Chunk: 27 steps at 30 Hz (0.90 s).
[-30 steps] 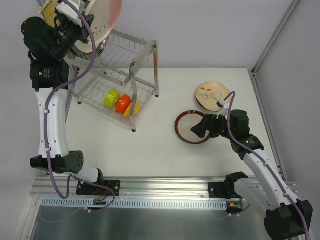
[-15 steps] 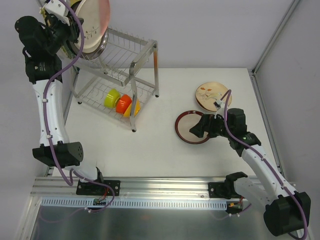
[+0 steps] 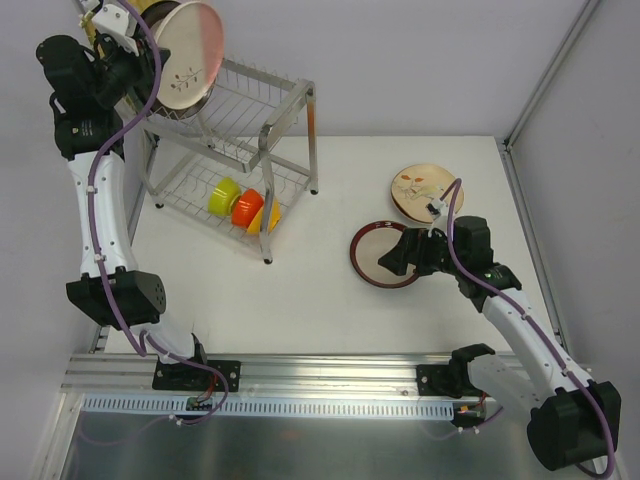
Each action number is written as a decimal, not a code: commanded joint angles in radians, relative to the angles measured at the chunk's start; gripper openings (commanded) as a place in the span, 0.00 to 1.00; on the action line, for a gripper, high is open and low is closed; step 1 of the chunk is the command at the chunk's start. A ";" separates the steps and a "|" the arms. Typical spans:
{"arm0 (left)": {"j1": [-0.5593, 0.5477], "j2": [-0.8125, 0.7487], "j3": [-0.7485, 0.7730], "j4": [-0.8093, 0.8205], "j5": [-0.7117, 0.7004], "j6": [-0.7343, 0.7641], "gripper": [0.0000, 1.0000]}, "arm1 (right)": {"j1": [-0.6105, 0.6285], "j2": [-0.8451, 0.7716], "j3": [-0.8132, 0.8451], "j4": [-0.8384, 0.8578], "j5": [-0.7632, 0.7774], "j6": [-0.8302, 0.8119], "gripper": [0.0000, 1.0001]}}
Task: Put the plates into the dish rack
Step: Insert the plate into the dish rack
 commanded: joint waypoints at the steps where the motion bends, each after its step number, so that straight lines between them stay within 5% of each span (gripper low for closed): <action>1: 0.016 -0.029 0.013 0.205 0.034 -0.017 0.00 | 0.004 0.000 0.044 0.044 -0.025 0.000 1.00; 20: 0.022 -0.006 -0.031 0.205 0.011 -0.085 0.01 | 0.002 0.007 0.039 0.047 -0.024 0.000 1.00; 27: 0.025 -0.014 -0.050 0.204 0.003 -0.081 0.17 | 0.004 0.006 0.041 0.045 -0.025 0.003 1.00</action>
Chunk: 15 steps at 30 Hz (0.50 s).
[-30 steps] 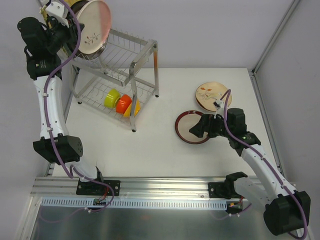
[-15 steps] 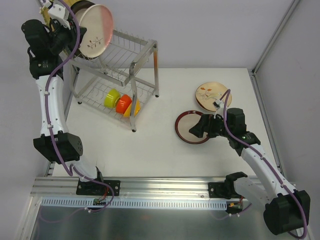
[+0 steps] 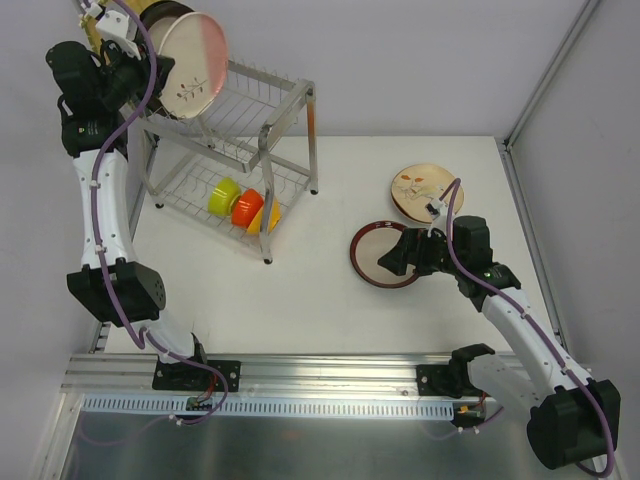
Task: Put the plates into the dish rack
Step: Insert the plate into the dish rack
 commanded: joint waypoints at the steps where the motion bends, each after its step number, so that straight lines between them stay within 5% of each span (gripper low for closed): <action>1: 0.013 -0.039 0.011 0.170 -0.002 -0.002 0.19 | 0.002 -0.002 0.039 0.044 -0.020 0.003 1.00; 15: 0.013 -0.088 -0.012 0.170 -0.011 -0.035 0.68 | 0.004 -0.036 0.041 0.033 -0.020 0.007 1.00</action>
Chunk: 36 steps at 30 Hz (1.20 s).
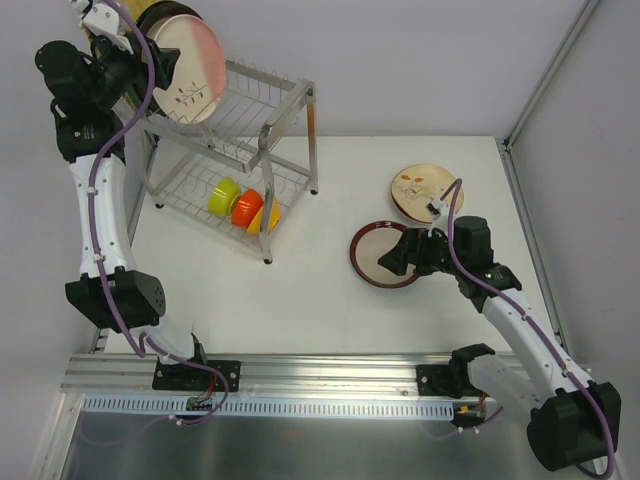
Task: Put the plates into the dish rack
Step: Insert the plate into the dish rack, then grab a plate with the right arm
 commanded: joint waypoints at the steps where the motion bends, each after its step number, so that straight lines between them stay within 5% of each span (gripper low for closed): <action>1: 0.010 -0.059 -0.005 0.060 -0.004 -0.023 0.71 | 0.002 -0.032 0.039 0.032 -0.018 0.006 1.00; 11: 0.010 -0.181 -0.094 0.066 -0.012 -0.118 0.95 | 0.002 -0.081 0.041 0.001 0.023 0.015 1.00; 19: 0.012 -0.370 -0.297 0.067 -0.041 -0.295 0.99 | 0.002 -0.142 0.045 -0.048 0.130 0.019 1.00; 25: 0.012 -0.624 -0.595 0.029 -0.075 -0.457 0.99 | 0.002 -0.207 0.030 -0.071 0.264 0.027 0.99; 36: -0.049 -1.082 -0.947 -0.334 -0.086 -0.493 0.99 | -0.001 -0.173 -0.014 -0.195 0.424 0.174 1.00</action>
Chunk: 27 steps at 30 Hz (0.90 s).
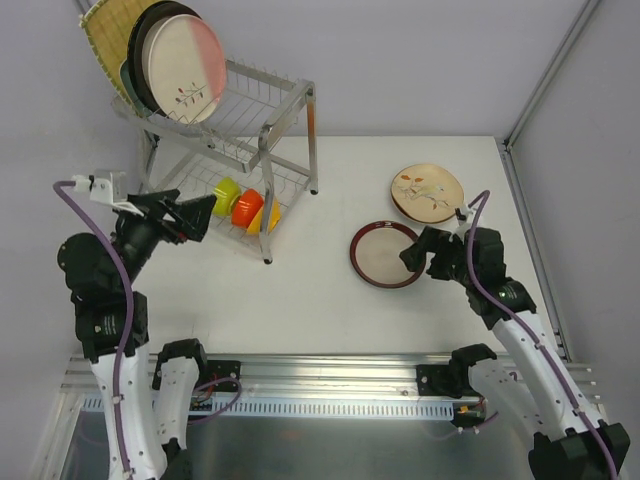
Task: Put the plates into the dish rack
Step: Grab a plate with the right arm
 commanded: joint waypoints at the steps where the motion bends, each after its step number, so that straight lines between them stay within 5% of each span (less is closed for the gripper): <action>1: -0.026 -0.103 -0.065 -0.170 -0.038 -0.007 0.99 | -0.003 0.031 -0.021 -0.056 0.074 0.093 1.00; 9: -0.058 -0.263 -0.189 -0.360 -0.044 0.077 0.99 | -0.050 0.057 -0.171 0.065 0.090 0.254 1.00; 27: -0.132 -0.323 -0.519 -0.298 -0.079 0.040 0.99 | -0.177 0.220 -0.332 0.414 -0.033 0.377 0.92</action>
